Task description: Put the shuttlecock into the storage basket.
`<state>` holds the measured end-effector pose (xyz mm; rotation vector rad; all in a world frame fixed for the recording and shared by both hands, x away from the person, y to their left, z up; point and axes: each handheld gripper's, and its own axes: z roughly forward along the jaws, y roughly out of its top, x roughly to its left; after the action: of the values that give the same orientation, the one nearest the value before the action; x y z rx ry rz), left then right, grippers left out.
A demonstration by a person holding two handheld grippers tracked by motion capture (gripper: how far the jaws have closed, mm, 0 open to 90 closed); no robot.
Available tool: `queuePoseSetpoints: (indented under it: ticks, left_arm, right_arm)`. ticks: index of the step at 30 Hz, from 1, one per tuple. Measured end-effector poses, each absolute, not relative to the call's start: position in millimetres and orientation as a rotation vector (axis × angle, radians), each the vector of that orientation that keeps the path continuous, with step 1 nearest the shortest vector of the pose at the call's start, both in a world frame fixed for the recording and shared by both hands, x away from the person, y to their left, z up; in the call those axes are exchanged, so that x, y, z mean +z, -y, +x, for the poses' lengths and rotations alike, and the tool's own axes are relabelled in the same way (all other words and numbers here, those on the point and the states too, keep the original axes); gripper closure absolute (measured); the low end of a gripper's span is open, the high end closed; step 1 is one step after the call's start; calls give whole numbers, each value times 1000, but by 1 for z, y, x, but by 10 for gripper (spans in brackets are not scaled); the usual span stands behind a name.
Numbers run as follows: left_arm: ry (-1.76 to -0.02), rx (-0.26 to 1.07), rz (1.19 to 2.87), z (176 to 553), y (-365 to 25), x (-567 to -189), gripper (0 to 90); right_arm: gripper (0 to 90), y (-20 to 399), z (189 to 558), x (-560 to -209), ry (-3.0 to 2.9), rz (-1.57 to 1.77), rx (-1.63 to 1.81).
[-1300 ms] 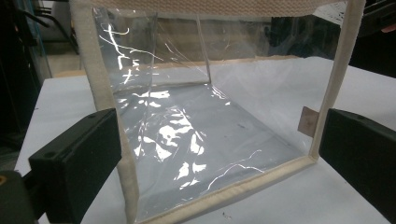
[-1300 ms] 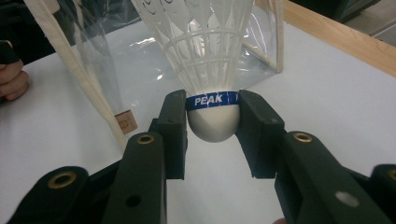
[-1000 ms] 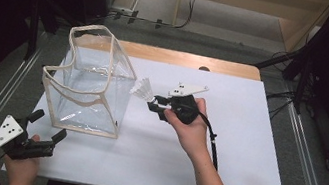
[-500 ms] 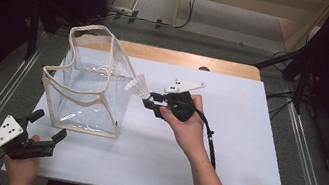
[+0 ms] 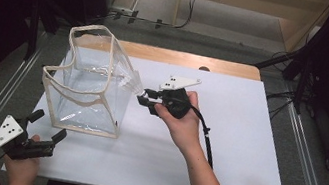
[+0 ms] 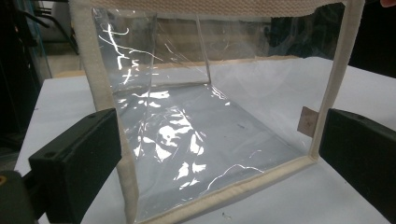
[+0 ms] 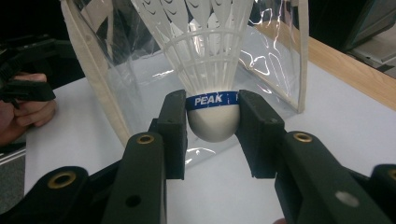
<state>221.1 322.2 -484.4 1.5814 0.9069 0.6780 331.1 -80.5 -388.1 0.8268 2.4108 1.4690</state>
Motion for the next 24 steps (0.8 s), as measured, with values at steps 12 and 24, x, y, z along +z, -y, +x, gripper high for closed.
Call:
queuePoseSetpoints:
  ticks: [12, 24]
  left_arm:
    - [-907, 675, 1576, 221, -322, -484, 0]
    - [-905, 674, 1576, 221, -322, -484, 0]
  right_arm:
    - [624, 71, 330, -376, -2395, 798, 1493]
    - [624, 60, 329, -364, -2379, 761, 1518]
